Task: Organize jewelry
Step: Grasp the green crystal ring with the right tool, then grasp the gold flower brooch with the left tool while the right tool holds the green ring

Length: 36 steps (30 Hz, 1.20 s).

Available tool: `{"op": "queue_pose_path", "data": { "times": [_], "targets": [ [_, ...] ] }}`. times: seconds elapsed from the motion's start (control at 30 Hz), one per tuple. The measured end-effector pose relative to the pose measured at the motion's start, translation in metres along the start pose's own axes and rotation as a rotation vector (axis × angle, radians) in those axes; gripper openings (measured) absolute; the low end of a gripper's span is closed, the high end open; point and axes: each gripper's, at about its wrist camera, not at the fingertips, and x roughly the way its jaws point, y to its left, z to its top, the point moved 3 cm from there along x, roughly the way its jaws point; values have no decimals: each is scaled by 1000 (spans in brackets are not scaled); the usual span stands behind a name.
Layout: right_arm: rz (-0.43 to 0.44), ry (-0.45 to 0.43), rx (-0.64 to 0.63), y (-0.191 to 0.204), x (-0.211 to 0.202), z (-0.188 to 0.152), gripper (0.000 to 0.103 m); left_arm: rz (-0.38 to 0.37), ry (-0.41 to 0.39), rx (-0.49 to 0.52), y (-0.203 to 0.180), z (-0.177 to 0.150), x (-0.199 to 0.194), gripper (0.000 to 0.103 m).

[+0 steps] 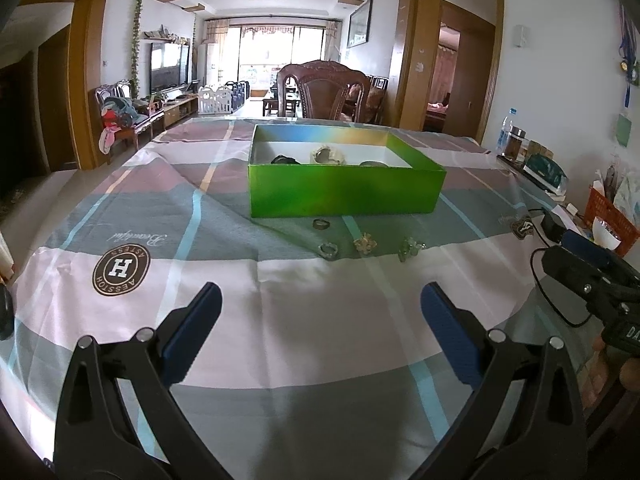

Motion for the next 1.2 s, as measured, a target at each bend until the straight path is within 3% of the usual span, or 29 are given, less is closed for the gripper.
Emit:
{"op": "queue_pose_path", "data": {
  "times": [0.2,0.4,0.53,0.63,0.8,0.83,0.97,1.2],
  "targets": [
    [-16,50,-21,2,32,9,95,-2,18,3,-1,0,9,99],
    [-53,195,-98,16,101,13,93,-2,33,7,-1,0,16,99],
    [-58,294,-115,18,140,9,71,4,36,0,3,1,18,99],
    [-46,341,-99,14,158,6,64,9,38,-7,7,2,20,99],
    [8,416,-88,14,178,2,34,10,44,-13,10,6,25,99],
    [21,421,-89,15,178,1,27,11,49,-7,8,7,27,99],
    [35,389,-69,10,171,4,16,4,52,18,0,15,32,99],
    [89,234,45,-21,101,22,16,-37,96,119,-38,31,70,99]
  ]
}}
